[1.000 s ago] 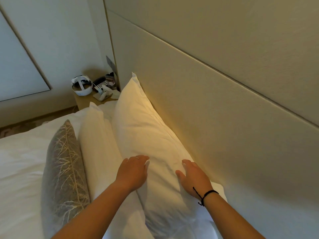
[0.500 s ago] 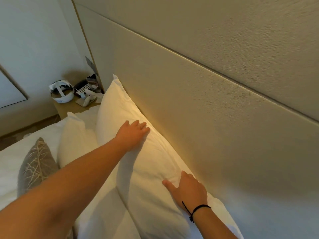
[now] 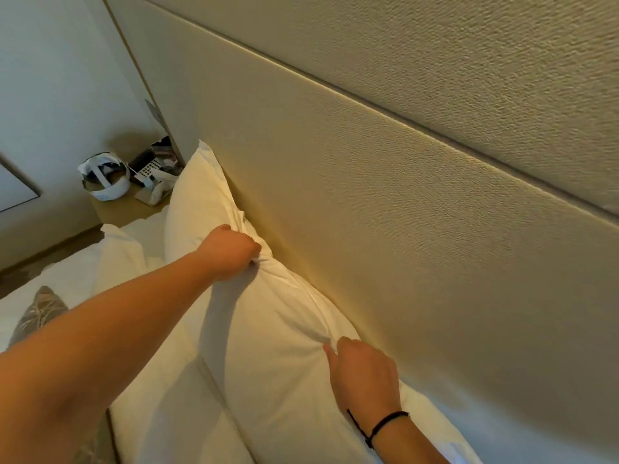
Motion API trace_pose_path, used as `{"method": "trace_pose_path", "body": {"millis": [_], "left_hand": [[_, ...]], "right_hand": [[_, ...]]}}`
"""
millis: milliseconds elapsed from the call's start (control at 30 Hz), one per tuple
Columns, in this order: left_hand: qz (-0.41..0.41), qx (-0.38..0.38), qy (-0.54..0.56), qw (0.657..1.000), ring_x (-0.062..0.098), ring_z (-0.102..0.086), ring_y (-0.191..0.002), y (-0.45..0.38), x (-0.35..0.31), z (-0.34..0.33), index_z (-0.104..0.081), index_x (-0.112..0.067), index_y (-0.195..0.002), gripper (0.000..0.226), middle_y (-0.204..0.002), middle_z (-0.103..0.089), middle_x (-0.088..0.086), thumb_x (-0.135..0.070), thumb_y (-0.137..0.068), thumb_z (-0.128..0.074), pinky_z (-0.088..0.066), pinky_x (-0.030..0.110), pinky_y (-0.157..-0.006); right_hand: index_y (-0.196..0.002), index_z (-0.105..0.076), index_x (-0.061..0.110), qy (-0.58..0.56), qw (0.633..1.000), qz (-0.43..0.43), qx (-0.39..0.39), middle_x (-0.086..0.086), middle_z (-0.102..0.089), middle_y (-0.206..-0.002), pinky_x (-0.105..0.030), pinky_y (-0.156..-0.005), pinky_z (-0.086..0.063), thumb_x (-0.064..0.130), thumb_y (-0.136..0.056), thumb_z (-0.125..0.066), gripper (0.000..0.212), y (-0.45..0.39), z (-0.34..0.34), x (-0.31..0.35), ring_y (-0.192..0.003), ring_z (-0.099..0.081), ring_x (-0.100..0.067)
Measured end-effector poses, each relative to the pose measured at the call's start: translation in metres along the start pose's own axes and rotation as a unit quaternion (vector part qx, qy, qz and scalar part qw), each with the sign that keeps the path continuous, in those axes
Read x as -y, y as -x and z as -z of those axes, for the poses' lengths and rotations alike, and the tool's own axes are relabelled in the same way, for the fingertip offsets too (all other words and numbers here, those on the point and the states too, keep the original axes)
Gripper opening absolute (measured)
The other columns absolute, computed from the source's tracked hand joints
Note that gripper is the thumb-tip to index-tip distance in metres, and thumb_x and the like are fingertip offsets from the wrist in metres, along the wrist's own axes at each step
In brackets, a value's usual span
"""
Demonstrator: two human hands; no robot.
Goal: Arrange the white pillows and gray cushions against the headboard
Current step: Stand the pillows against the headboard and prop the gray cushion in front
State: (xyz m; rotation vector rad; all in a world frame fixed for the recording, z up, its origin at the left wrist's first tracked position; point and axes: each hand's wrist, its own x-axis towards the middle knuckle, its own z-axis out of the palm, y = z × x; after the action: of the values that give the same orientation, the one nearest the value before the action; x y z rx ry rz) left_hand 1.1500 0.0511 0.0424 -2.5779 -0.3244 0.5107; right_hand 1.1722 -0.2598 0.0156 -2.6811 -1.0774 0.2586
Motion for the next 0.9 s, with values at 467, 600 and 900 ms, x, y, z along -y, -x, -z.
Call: {"method": "trace_pose_path", "body": {"millis": [467, 600, 900], "left_hand": [[0.083, -0.078, 0.199, 0.973, 0.020, -0.054, -0.112, 0.039, 0.022, 0.002, -0.055, -0.034, -0.104, 0.017, -0.110, -0.065, -0.007, -0.035, -0.087, -0.051, -0.032, 0.049, -0.103], [-0.088, 0.051, 0.276, 0.956, 0.020, -0.042, -0.130, 0.035, -0.012, 0.038, -0.051, -0.044, -0.124, 0.048, -0.131, -0.058, -0.008, -0.049, -0.076, -0.054, -0.002, 0.059, -0.117], [-0.221, 0.157, 0.288, 0.918, 0.019, -0.048, -0.125, 0.044, -0.085, 0.100, -0.062, -0.039, -0.120, 0.052, -0.125, -0.061, -0.010, -0.073, -0.086, -0.043, -0.014, 0.049, -0.113]], "right_hand": [[-0.077, -0.039, 0.028, -0.002, 0.997, 0.062, 0.047, 0.008, -0.058, -0.083, -0.032, -0.060, -0.031, 0.063, -0.096, -0.025, 0.043, 0.013, 0.045, 0.034, -0.072, -0.054, -0.016], [-0.074, -0.047, 0.029, -0.101, 0.991, -0.043, 0.080, 0.007, -0.058, -0.074, -0.030, -0.062, -0.041, 0.076, -0.084, -0.004, 0.065, 0.025, 0.061, 0.000, -0.066, -0.052, -0.011], [-0.057, -0.032, 0.021, -0.085, 0.956, -0.133, 0.248, 0.007, -0.033, -0.051, -0.028, -0.051, -0.028, 0.069, -0.086, -0.045, 0.058, 0.045, 0.097, -0.055, -0.045, -0.031, -0.014]]}}
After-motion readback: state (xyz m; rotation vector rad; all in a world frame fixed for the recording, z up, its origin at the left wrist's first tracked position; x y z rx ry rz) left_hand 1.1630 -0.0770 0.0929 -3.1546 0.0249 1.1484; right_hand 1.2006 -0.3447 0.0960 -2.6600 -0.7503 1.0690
